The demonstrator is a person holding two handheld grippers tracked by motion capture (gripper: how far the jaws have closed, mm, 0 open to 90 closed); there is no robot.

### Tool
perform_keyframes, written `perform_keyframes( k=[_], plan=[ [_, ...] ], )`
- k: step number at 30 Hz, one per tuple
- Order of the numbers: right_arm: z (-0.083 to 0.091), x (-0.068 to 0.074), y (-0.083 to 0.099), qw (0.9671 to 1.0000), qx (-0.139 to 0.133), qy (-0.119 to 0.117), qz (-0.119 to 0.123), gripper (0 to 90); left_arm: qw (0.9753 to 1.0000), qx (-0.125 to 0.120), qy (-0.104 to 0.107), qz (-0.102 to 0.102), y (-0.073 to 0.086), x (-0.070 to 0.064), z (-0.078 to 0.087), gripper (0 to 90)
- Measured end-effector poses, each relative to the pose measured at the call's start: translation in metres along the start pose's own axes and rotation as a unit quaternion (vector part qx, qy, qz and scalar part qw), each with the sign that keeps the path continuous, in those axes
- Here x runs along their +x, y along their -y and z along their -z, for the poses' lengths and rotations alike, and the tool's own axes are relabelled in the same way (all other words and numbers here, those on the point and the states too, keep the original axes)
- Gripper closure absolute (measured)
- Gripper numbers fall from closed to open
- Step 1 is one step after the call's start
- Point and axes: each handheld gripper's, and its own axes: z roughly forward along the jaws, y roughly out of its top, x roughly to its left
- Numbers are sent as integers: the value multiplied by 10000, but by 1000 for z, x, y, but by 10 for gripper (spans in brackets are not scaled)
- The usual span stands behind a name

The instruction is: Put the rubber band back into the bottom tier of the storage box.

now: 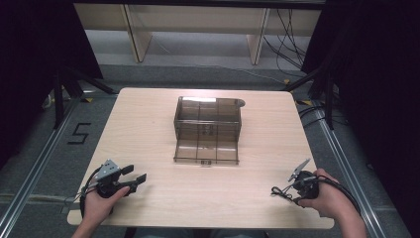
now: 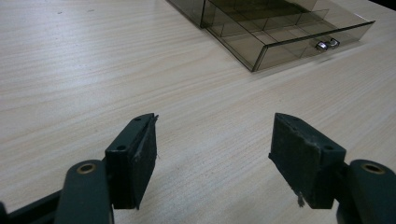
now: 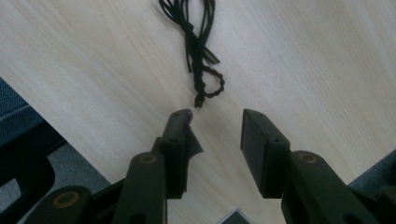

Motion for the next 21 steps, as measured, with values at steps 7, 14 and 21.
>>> perform_keyframes(
  k=[7, 14, 21],
  plan=[
    [-3, -2, -12, 9991, 126, 38, 412, 660, 10000, -24, 24, 10, 0, 0, 0, 312],
    [-4, 0, -24, 9982, 276, 47, 522, 687, 10000, -33, 25, 46, 0, 1, 0, 311],
    [-10, 2, -32, 9976, 359, -65, 591, 705, 10000, -25, 34, 11, 0, 1, 0, 311]
  ],
)
